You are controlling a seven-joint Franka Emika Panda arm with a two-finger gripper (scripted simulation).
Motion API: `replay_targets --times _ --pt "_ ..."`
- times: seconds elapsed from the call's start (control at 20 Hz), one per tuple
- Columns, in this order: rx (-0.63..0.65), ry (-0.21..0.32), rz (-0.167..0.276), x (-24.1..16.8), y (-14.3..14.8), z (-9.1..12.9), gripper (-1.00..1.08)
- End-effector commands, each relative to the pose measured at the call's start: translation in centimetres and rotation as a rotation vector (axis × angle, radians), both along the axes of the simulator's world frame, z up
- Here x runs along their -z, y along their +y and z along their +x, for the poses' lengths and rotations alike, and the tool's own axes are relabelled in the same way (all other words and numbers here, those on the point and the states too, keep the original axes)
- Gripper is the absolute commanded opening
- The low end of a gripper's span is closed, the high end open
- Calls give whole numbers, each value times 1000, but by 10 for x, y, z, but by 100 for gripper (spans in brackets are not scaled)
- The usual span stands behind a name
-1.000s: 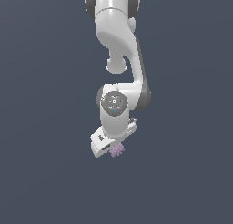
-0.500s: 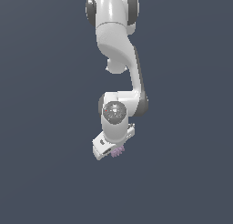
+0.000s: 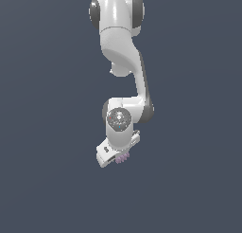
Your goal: Pick up the object and move it to a goal position.
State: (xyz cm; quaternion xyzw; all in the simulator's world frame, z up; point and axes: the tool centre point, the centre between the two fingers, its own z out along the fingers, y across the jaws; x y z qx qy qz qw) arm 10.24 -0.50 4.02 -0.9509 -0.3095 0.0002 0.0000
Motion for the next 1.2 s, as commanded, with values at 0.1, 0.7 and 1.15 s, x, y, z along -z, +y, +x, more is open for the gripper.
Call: replay_targets --times 0.1,0.7,1.15 --pt "0 0 0 0 0 0 -100" --pt "0 0 0 -16 -2 -3 -100" --pt "0 0 0 -77 -11 -17 -100"
